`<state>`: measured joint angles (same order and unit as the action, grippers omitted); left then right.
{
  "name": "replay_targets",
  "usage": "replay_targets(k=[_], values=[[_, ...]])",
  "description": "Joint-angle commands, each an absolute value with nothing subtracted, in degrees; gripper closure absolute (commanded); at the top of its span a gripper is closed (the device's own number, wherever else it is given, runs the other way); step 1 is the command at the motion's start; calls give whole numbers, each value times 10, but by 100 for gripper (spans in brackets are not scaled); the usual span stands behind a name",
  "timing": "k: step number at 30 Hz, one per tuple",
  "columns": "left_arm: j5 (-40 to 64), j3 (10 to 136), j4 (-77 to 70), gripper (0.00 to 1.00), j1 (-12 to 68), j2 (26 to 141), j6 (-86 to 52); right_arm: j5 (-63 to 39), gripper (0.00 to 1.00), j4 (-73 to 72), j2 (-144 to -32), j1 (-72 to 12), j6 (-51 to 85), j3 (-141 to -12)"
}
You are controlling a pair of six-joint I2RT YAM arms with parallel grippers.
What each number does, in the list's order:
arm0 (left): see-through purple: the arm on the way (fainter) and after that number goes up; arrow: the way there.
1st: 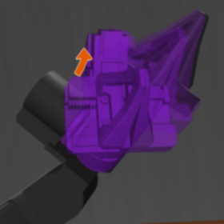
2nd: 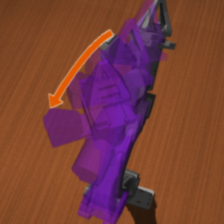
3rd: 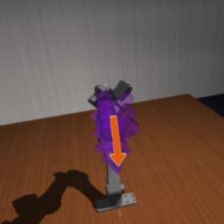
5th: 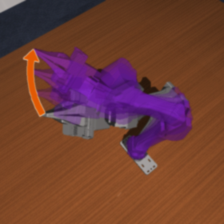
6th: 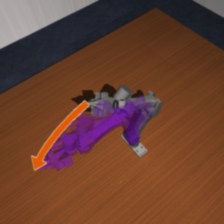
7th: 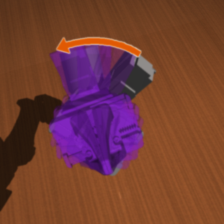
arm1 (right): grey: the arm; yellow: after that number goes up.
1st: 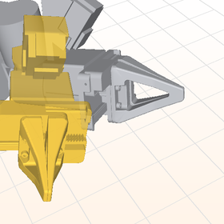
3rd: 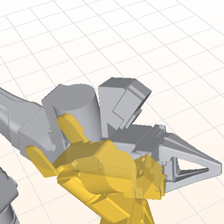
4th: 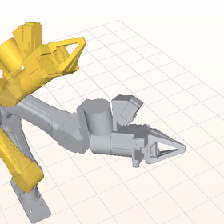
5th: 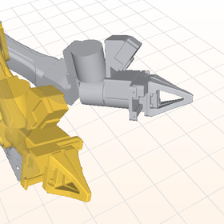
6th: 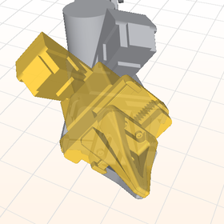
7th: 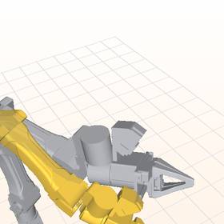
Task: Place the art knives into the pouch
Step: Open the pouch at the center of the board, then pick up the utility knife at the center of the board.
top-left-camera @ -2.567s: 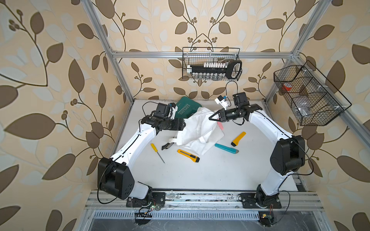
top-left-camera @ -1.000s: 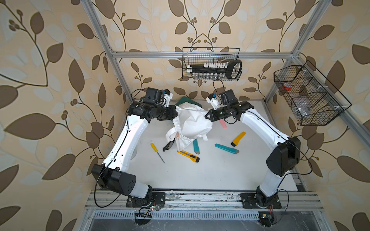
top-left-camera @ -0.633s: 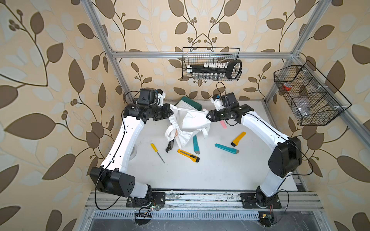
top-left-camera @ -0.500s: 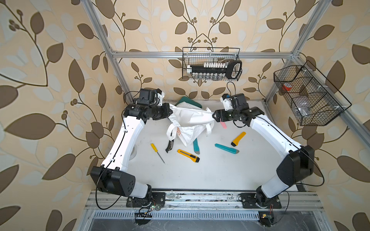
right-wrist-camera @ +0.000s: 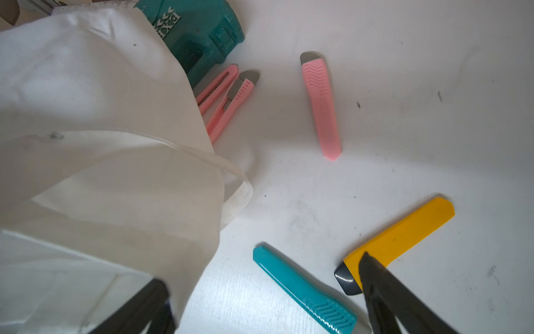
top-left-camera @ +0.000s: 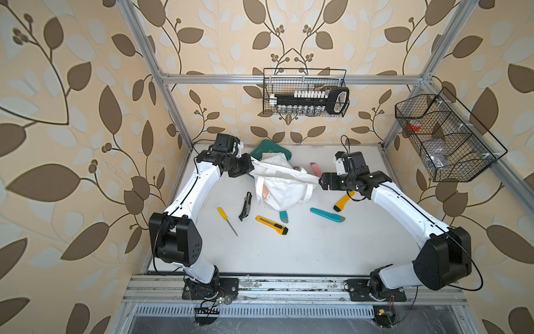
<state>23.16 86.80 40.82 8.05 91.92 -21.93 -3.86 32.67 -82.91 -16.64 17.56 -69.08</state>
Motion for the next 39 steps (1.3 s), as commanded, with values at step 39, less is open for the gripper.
replay_targets(k=[39], values=[[217, 871, 370, 100, 142, 944, -231, -50, 23, 421, -1261, -103, 47, -1036]])
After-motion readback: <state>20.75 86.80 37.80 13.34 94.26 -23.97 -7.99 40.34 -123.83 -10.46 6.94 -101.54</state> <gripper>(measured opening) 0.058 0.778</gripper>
